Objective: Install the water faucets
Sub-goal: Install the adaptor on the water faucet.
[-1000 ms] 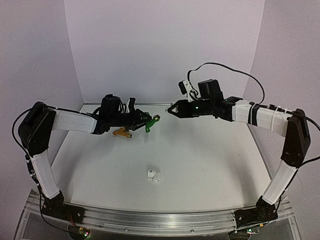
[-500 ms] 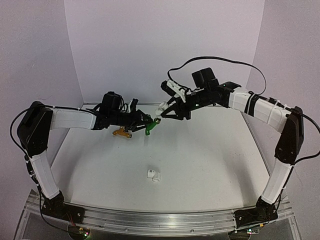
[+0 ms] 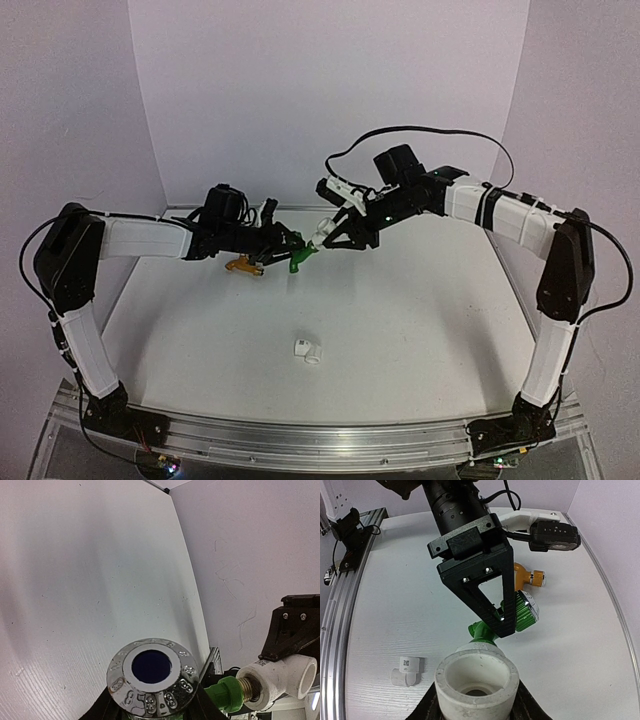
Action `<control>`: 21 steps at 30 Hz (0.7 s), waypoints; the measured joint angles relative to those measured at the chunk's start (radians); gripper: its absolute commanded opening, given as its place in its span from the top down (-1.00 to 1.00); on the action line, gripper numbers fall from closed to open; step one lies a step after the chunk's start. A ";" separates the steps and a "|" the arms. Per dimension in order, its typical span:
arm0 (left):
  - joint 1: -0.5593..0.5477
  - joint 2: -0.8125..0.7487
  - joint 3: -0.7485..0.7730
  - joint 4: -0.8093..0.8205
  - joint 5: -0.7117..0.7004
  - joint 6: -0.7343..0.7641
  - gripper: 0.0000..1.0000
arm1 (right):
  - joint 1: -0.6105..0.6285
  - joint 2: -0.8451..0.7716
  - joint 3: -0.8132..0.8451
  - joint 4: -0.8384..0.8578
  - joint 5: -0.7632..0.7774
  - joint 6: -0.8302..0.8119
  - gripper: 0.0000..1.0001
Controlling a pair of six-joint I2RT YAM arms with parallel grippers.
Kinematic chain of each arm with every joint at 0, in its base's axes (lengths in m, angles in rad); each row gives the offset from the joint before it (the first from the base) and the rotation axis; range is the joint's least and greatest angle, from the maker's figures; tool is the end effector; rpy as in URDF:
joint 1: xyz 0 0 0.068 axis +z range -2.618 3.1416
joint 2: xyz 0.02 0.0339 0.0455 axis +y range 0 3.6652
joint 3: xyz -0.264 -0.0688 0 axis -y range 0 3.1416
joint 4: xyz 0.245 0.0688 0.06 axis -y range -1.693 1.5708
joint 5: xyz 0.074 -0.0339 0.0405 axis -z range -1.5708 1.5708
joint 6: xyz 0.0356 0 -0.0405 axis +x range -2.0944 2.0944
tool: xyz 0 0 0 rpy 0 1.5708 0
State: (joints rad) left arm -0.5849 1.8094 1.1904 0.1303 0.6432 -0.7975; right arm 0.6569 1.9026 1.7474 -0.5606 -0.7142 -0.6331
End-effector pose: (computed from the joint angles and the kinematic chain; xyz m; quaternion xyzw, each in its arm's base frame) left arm 0.3278 -0.2426 0.2286 0.0756 0.8259 -0.5202 0.2038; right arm 0.3290 0.2832 0.3183 -0.6284 0.5942 0.3227 0.3846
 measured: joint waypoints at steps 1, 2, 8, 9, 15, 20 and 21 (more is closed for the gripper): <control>-0.001 0.000 0.000 0.000 -0.001 0.004 1.00 | 0.000 0.002 0.004 -0.002 0.001 0.000 1.00; -0.001 -0.001 0.000 -0.001 -0.002 0.009 1.00 | -0.001 0.005 0.008 -0.002 0.002 0.000 1.00; -0.001 -0.002 0.000 -0.023 -0.018 0.022 1.00 | -0.001 0.027 0.025 -0.006 0.008 -0.001 1.00; -0.001 -0.002 0.000 -0.028 -0.019 0.024 1.00 | -0.001 0.028 0.025 -0.008 0.010 -0.003 1.00; -0.005 -0.002 0.000 -0.040 -0.021 0.041 1.00 | 0.005 0.029 0.025 -0.028 0.018 -0.029 1.00; -0.008 -0.002 0.000 -0.055 -0.024 0.045 1.00 | 0.011 0.029 0.024 -0.039 0.028 -0.045 1.00; -0.009 -0.002 0.000 -0.057 -0.025 0.046 1.00 | 0.012 0.029 0.024 -0.041 0.032 -0.047 1.00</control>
State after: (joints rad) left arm -0.5939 1.8076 1.1908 0.0735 0.6180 -0.7513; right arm 0.6689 1.9316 1.7710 -0.6017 -0.6821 -0.6799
